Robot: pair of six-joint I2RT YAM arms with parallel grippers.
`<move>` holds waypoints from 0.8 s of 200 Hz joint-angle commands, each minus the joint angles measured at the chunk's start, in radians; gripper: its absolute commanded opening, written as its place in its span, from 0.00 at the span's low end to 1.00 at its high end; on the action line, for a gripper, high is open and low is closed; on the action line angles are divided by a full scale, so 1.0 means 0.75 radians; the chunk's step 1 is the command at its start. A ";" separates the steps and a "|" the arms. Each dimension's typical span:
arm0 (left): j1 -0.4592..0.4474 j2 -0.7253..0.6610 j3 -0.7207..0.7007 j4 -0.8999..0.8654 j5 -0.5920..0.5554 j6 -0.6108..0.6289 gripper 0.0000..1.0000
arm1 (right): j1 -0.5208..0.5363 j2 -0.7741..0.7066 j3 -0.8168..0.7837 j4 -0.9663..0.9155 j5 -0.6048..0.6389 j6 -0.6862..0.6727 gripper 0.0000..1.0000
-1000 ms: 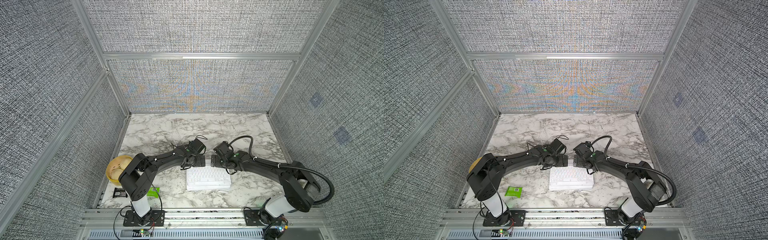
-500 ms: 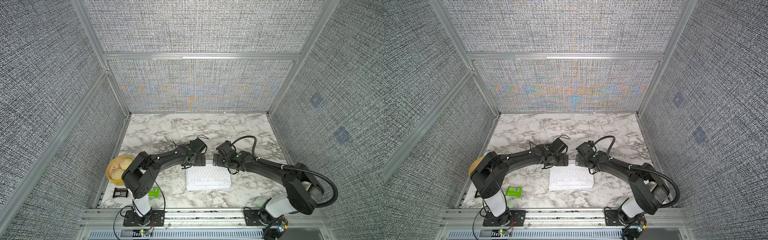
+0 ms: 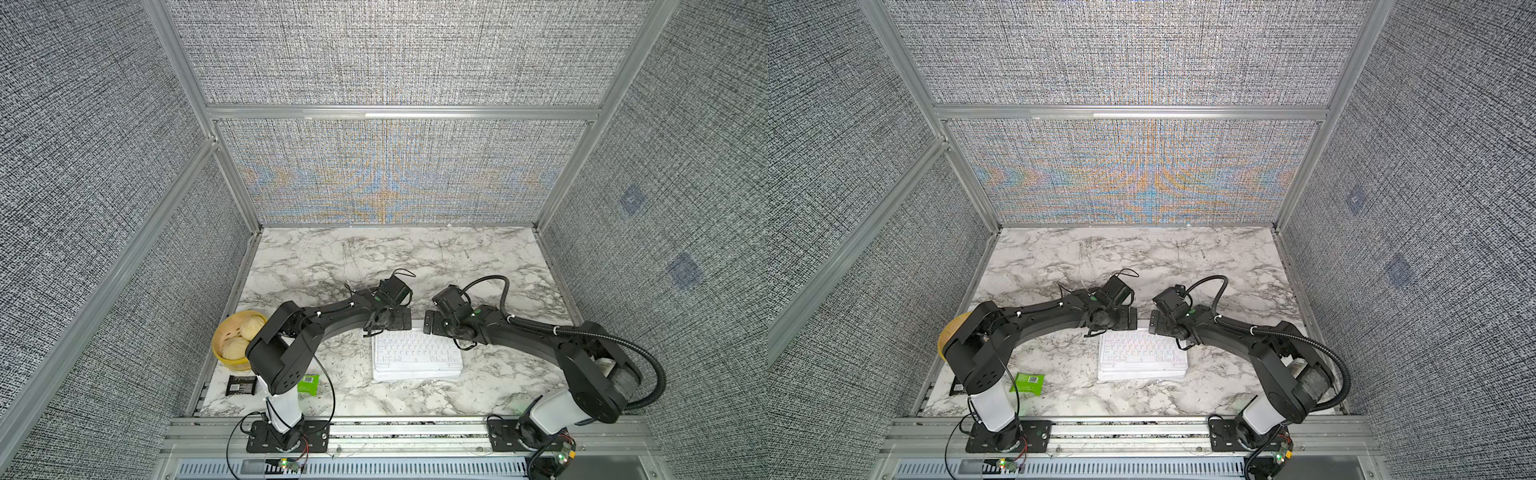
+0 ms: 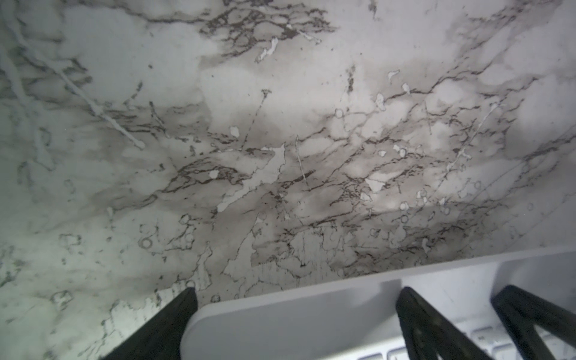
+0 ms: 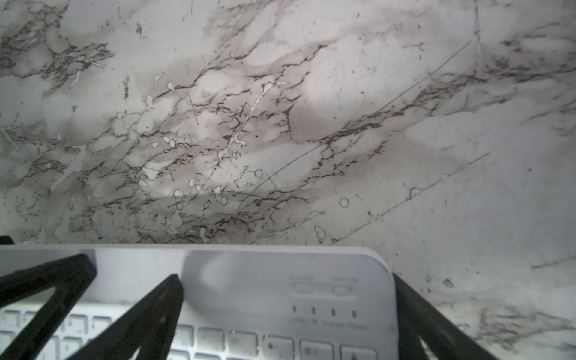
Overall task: Stack the numeric keypads
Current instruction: Adjust the numeric keypads at the center of the board.
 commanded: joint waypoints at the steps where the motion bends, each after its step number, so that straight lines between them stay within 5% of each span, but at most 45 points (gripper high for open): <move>1: -0.003 -0.002 -0.017 0.044 0.111 -0.018 0.99 | 0.004 0.004 -0.004 0.055 -0.062 0.014 0.99; 160: -0.007 -0.199 -0.119 0.138 0.206 -0.080 0.99 | 0.076 -0.038 0.075 -0.017 -0.067 0.047 0.99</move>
